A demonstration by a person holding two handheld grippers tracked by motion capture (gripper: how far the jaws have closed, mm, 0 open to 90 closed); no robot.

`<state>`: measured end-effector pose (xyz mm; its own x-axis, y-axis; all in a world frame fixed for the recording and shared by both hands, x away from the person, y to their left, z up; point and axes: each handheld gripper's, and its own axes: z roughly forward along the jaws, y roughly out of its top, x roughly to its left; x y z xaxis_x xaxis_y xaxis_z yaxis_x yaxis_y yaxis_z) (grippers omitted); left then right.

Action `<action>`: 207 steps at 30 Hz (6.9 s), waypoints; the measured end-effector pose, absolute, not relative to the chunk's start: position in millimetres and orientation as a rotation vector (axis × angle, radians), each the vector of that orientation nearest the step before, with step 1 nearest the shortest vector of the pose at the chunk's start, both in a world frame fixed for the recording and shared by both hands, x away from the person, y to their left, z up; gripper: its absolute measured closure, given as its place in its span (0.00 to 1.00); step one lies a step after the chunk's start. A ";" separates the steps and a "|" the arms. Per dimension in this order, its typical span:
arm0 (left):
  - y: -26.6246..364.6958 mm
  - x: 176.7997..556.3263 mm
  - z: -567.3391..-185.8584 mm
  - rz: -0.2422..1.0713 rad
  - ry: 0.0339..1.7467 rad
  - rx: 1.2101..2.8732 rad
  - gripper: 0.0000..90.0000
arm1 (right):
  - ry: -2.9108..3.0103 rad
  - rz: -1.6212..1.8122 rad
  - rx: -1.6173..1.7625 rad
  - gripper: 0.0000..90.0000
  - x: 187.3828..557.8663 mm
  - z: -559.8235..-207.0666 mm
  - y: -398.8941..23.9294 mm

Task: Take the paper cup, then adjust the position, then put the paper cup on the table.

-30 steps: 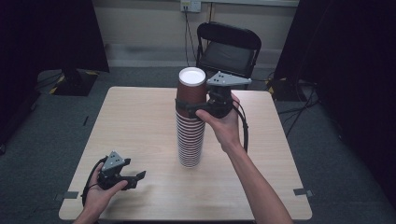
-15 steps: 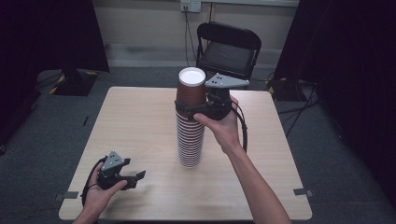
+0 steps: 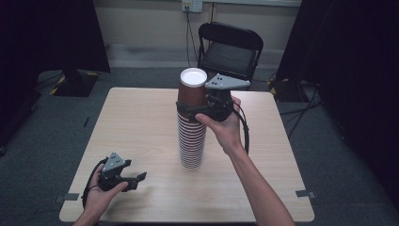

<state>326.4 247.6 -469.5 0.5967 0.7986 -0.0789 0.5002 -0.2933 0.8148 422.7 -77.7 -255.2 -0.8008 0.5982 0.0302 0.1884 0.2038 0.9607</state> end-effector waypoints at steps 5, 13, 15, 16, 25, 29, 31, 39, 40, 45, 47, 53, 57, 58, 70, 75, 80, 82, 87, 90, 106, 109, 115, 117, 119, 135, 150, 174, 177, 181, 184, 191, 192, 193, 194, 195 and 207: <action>246.6 326.0 -469.5 0.429 1.025 1.970 0.21 | 2.136 1.625 0.741 0.13 422.5 -254.6 -77.8; 246.5 326.1 -469.6 0.428 1.029 1.966 0.22 | 2.104 1.666 0.734 0.13 421.7 -243.0 -81.1; 246.5 326.1 -469.5 0.431 1.025 1.970 0.22 | 2.097 1.672 0.731 0.13 421.2 -240.0 -81.4; 246.5 326.0 -469.4 0.431 1.023 1.972 0.22 | 2.094 1.672 0.728 0.13 421.1 -239.4 -81.6; 246.2 325.8 -469.1 0.437 1.017 1.969 0.21 | 2.058 1.718 0.730 0.13 420.3 -230.1 -84.1; 246.4 325.6 -468.9 0.435 1.010 1.967 0.21 | 2.029 1.730 0.728 0.14 418.2 -223.2 -85.3; 246.0 325.4 -468.5 0.431 1.007 1.963 0.22 | 2.009 1.742 0.728 0.14 416.2 -220.2 -86.1; 245.1 325.3 -468.1 0.428 0.982 1.970 0.21 | 1.972 1.770 0.720 0.14 414.2 -208.6 -88.3; 245.1 325.4 -468.3 0.428 0.990 1.966 0.21 | 1.967 1.778 0.722 0.14 413.7 -206.9 -88.2; 245.0 324.6 -468.1 0.424 0.988 1.962 0.21 | 1.946 1.794 0.707 0.14 410.8 -195.8 -87.0; 244.9 324.7 -468.2 0.424 0.991 1.962 0.21 | 1.938 1.791 0.706 0.15 410.5 -192.9 -87.5; 245.5 325.5 -468.5 0.433 1.007 1.965 0.21 | 1.910 1.809 0.717 0.15 409.8 -186.3 -93.9; 247.5 325.9 -469.0 0.431 1.041 1.950 0.20 | 1.890 1.829 0.708 0.15 406.2 -179.4 -96.6; 248.3 325.9 -468.8 0.435 1.043 1.950 0.20 | 1.885 1.830 0.707 0.15 405.8 -178.1 -97.5; 246.0 325.3 -468.5 0.429 1.022 1.972 0.21 | 1.849 1.811 0.749 0.15 407.3 -176.0 -118.8; 245.6 324.2 -467.9 0.451 1.022 1.965 0.21 | 1.840 1.765 0.761 0.15 405.6 -177.1 -130.6; 245.2 324.5 -468.1 0.450 1.021 1.971 0.21 | 1.830 1.753 0.788 0.15 403.6 -181.0 -142.6; 244.9 324.5 -468.0 0.459 1.023 1.973 0.20 | 1.824 1.748 0.799 0.15 403.3 -182.8 -147.7; 244.2 324.2 -467.2 0.473 1.028 1.967 0.18 | 1.821 1.739 0.824 0.15 397.8 -190.6 -156.5; 243.5 323.5 -466.8 0.463 1.023 1.962 0.18 | 1.831 1.732 0.842 0.15 395.2 -197.9 -159.2; 239.0 318.2 -463.2 0.455 0.954 1.845 0.24 | 1.874 1.704 0.949 0.15 390.2 -240.9 -181.8; 237.8 317.7 -462.8 0.445 0.947 1.831 0.24 | 1.886 1.698 0.969 0.15 387.9 -248.4 -184.1; 234.7 317.3 -463.1 0.445 0.919 1.821 0.26 | 1.907 1.708 1.017 0.15 384.3 -265.5 -188.7; 233.5 316.8 -462.3 0.450 0.921 1.808 0.25 | 1.914 1.710 1.030 0.15 384.1 -270.9 -189.3; 233.9 316.4 -460.2 0.433 0.915 1.786 0.25 | 1.920 1.724 1.045 0.15 383.9 -275.9 -190.2; 225.8 315.1 -453.8 0.417 0.884 1.793 0.27 | 1.951 1.774 1.186 0.15 376.6 -322.8 -199.2; 203.7 314.7 -446.8 0.384 0.740 1.845 0.34 | 1.998 1.884 1.303 0.16 359.9 -351.3 -204.9; 132.1 311.9 -414.9 0.415 0.551 1.760 0.39 | 2.081 2.061 1.492 0.16 334.0 -380.4 -165.7; 122.6 311.4 -413.8 0.421 0.522 1.767 0.47 | 2.086 2.056 1.507 0.16 330.2 -382.5 -161.5; 113.3 310.8 -414.8 0.460 0.496 1.720 0.56 | 2.098 2.060 1.516 0.16 326.9 -384.2 -155.8; 108.8 310.7 -413.9 0.500 0.475 1.672 0.63 | 2.088 2.071 1.525 0.16 325.2 -384.1 -152.9; 101.6 312.6 -412.9 0.536 0.405 1.592 0.75 | 2.031 2.145 1.609 0.16 324.3 -384.7 -150.2; 100.5 312.9 -413.0 0.540 0.403 1.592 0.76 | 2.028 2.171 1.632 0.16 325.0 -385.4 -149.9; 99.6 313.2 -413.4 0.541 0.397 1.591 0.75 | 2.032 2.184 1.647 0.16 325.4 -386.3 -149.3; 98.2 313.5 -414.0 0.538 0.395 1.587 0.76 | 2.031 2.186 1.664 0.16 325.4 -386.9 -148.4; 96.8 313.8 -414.6 0.536 0.394 1.592 0.76 | 2.028 2.190 1.676 0.16 325.3 -387.7 -147.7; 85.2 314.6 -416.5 0.595 0.390 1.536 0.80 | 2.049 2.191 1.688 0.17 322.8 -387.7 -140.6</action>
<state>314.6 85.2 -416.5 0.8019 0.5834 0.1293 -0.1148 -0.0619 0.9915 322.8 -140.6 -387.7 -0.4850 0.3826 0.7864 0.7590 -0.2625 0.5958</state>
